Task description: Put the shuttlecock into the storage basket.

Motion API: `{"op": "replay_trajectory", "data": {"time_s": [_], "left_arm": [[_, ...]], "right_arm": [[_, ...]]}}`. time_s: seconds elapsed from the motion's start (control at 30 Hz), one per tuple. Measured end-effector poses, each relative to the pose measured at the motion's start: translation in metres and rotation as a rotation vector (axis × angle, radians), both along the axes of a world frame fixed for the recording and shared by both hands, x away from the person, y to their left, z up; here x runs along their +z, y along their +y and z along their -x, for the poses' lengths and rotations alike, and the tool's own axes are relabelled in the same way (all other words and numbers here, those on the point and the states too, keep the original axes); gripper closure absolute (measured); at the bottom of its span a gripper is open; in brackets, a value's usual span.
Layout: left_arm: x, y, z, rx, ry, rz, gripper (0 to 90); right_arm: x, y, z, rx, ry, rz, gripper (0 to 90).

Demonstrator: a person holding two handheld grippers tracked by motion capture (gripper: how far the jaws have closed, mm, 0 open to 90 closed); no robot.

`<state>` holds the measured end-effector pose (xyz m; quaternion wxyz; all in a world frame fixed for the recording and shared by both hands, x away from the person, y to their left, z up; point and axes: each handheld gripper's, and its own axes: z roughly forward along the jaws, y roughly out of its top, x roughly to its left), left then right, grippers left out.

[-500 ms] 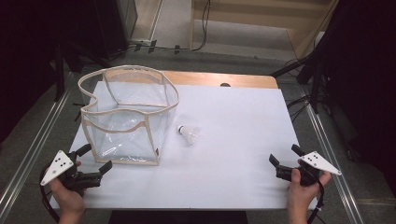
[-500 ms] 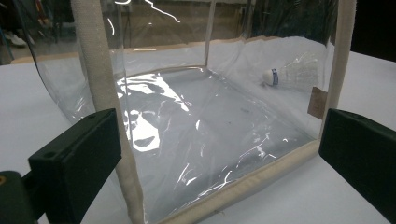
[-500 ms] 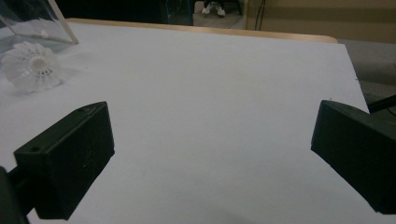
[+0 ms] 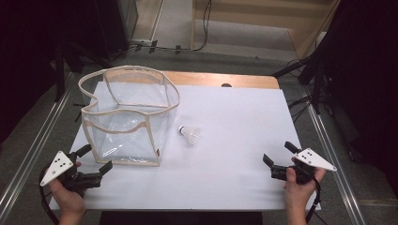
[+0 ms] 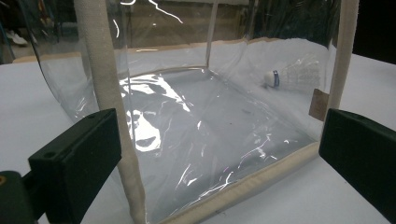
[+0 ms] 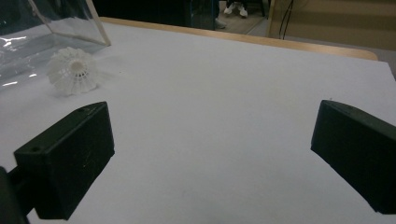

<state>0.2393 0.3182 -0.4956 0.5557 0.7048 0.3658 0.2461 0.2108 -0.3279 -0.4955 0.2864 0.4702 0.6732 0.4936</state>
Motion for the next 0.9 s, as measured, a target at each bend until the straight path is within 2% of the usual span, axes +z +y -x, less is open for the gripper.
{"op": "replay_trajectory", "data": {"time_s": [0.37, 0.43, 0.47, 0.53, 0.8, 0.9], "left_arm": [[0.000, -0.001, 0.000, -0.003, -0.002, -0.005, 0.0], [-0.001, -0.001, 0.000, -0.001, -0.001, -0.004, 0.0], [-0.001, -0.001, 0.000, -0.001, -0.001, -0.005, 0.0], [0.000, -0.002, 0.000, 0.001, -0.001, -0.008, 0.0], [0.000, -0.002, 0.000, -0.002, -0.001, -0.013, 0.0], [0.000, -0.002, 0.000, -0.003, 0.001, -0.010, 0.0]], "right_arm": [[0.013, 0.029, -0.012, 0.090, 0.013, 0.014, 0.0], [0.014, 0.032, -0.013, 0.096, 0.014, 0.008, 0.0], [0.015, 0.037, -0.015, 0.118, 0.017, -0.021, 0.0], [0.018, 0.041, -0.017, 0.133, 0.014, -0.031, 0.0], [0.022, 0.063, -0.025, 0.166, 0.033, -0.019, 0.0], [0.022, 0.071, -0.028, 0.196, 0.029, -0.008, 0.0]]}}
